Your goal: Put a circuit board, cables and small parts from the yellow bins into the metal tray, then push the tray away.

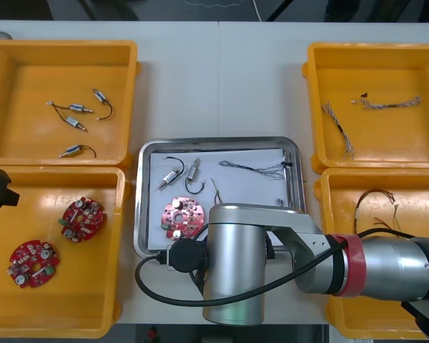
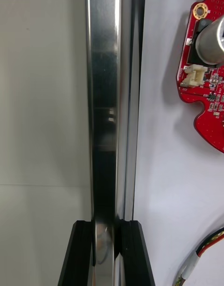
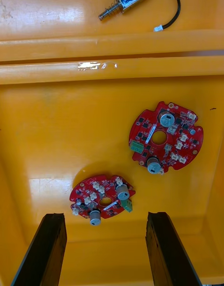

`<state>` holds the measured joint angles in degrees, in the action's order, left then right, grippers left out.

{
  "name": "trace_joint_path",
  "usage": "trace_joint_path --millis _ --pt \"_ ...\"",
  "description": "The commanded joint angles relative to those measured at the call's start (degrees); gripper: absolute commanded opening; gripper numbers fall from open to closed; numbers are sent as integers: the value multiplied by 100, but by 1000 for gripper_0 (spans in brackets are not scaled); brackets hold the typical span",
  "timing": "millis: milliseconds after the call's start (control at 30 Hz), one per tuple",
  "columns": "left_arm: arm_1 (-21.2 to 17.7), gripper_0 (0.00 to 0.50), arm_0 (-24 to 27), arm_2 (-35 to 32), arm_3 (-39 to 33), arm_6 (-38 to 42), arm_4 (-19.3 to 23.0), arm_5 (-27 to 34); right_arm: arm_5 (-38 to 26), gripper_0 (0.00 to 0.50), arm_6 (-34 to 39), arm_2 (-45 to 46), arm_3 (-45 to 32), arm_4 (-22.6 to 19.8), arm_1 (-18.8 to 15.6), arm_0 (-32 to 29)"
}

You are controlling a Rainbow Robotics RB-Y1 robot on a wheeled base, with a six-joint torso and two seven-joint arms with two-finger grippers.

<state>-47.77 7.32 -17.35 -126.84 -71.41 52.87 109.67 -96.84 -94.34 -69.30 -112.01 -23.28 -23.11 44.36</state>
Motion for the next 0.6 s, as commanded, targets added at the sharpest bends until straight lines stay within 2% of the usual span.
trace_joint_path --millis 33,600 --pt "-232 500 -117 -199 -166 -576 48 33 104 0 65 -84 -32 70 -19 310" --pt "-232 500 -117 -199 -166 -576 48 33 297 0 -41 -49 337 43 -80 996"
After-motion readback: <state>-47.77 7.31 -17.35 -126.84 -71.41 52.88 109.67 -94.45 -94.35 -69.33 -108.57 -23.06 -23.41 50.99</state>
